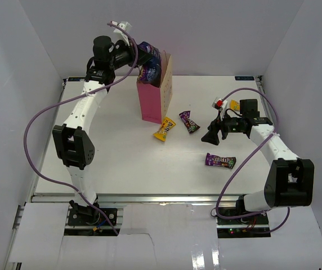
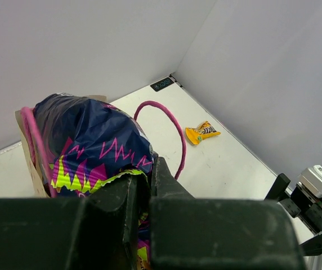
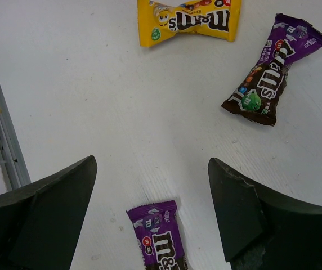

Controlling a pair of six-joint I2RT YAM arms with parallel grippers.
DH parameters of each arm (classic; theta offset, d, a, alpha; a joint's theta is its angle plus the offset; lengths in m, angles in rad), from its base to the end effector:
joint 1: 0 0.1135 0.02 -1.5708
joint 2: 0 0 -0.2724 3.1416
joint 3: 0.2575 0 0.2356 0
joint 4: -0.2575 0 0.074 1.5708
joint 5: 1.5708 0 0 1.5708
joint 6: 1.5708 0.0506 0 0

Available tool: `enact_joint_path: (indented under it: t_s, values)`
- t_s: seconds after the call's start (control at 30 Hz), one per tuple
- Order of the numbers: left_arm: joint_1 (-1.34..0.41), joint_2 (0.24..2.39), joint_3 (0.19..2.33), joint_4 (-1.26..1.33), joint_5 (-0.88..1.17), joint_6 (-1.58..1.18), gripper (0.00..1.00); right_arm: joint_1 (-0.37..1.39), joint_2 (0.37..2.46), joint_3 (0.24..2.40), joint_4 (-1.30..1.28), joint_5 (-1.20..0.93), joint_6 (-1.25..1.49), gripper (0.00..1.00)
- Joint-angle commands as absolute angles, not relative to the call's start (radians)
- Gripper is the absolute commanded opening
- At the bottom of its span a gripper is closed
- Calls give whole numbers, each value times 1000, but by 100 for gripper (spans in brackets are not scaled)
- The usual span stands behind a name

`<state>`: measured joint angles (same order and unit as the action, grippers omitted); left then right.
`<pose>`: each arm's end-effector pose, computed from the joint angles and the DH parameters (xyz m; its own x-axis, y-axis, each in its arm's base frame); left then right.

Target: Place the snacks into the paper bag

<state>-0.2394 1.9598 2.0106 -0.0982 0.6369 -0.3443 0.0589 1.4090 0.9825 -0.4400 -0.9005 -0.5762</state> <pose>0.4420 -0.1389 0.4316 -0.3025 -0.2055 -0.9307 0.7071 0.6064 -0.3637 0.2738 0.0559 0.2624 -0.3420 -0.3592 -0.8683 -0.8699 0.4705 0.1480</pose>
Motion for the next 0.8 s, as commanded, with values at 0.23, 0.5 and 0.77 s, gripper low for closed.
enact_joint_path:
  t_s: [0.23,0.5,0.77]
  values:
    - [-244,1922,2011,20,609,-370,48,54,1427,996,-436,-896,-571,85]
    - [-242,1884,1986,6,595,-354,56,54,1430,1008,-436,-862,-558,84]
    - [-242,1705,1852,-55,540,-301,70,58,1571,1121,-376,-451,-293,89]
